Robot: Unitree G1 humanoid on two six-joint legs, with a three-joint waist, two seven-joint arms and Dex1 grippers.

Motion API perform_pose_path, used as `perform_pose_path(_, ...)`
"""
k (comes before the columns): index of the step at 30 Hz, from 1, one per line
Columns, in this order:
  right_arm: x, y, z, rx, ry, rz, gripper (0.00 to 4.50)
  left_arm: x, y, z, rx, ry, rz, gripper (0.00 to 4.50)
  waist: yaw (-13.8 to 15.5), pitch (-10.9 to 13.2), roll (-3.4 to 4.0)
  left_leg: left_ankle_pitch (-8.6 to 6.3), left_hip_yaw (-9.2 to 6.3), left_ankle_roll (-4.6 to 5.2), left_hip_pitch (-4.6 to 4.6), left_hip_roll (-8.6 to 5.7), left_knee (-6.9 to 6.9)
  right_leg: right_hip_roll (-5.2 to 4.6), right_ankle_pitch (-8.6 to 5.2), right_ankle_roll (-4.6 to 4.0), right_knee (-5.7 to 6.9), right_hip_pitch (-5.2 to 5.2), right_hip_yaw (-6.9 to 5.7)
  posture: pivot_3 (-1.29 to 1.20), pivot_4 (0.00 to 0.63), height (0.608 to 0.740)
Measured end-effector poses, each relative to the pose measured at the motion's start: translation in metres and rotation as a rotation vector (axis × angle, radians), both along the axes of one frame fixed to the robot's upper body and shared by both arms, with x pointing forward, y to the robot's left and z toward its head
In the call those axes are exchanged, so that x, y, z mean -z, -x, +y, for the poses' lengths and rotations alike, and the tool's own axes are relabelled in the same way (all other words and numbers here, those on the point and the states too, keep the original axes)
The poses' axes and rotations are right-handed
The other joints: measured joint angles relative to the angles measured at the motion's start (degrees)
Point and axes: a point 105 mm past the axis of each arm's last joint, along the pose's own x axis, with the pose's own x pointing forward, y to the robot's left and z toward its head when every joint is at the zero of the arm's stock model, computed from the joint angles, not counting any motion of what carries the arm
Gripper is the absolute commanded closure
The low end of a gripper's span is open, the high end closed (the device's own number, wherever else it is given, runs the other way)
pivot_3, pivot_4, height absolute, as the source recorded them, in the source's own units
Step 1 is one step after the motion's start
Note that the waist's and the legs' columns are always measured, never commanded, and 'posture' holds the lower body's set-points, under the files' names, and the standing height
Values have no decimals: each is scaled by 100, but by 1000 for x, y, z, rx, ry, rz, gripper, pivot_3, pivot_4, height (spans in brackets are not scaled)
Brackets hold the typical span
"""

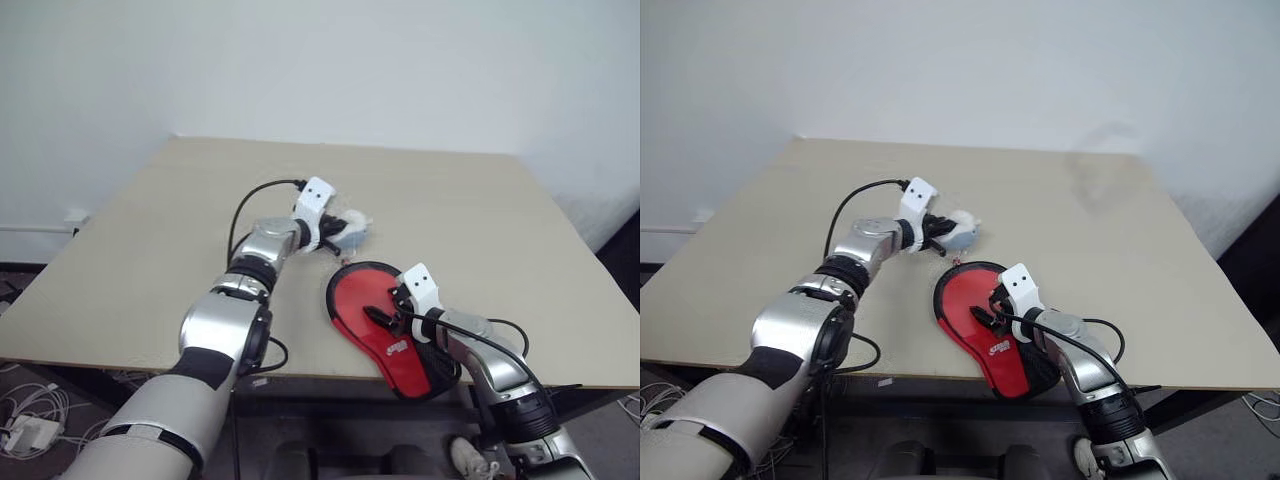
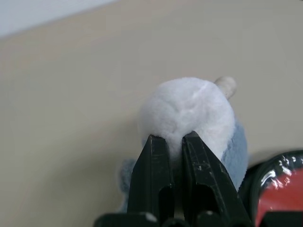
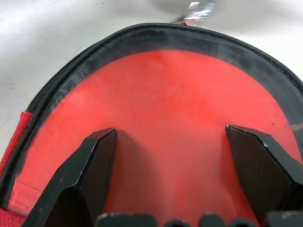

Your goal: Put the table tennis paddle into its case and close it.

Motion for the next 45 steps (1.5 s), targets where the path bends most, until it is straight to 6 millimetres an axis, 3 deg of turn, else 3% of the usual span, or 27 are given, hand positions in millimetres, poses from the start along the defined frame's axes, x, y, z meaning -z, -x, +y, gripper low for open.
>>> perform_pose_path(7,0,2,-4,20,5,-7,547,8,20,-65,123,19,-13,4485,70,0,2,-7,1,-11,0,-2,0,-1,0,-1,-4,-2,1,0,0,740)
perform_pose_path(10,1,3,-7,31,7,-8,547,11,29,-81,177,22,-19,4485,118,-3,6,-14,2,-23,0,-2,0,-1,0,-1,-9,-1,1,0,0,740)
perform_pose_path(24,1,7,-11,55,17,-17,547,37,63,-111,361,18,-40,4485,181,-15,25,-17,-4,-20,-1,-5,-1,-4,0,-3,-31,10,-5,0,0,740)
perform_pose_path(33,2,8,-13,60,25,-19,547,36,78,-116,495,104,18,4485,231,-21,35,-21,-6,-18,-1,-5,-3,-3,0,-5,-50,18,-7,0,0,740)
perform_pose_path(37,2,8,-13,58,26,-20,547,31,85,-117,556,173,66,3373,229,-23,38,-19,-6,-14,-1,-5,-3,-3,0,-5,-51,18,-7,0,0,740)
perform_pose_path(43,1,9,-10,41,28,-21,547,25,88,-114,606,211,87,1201,213,-32,52,-12,-8,1,0,-4,-6,0,-1,-4,-51,17,-5,0,0,740)
perform_pose_path(45,1,10,-9,31,28,-21,547,25,88,-109,627,210,113,1201,177,-32,53,-12,-9,1,-1,-4,-8,1,-1,-4,-51,17,-5,0,0,740)
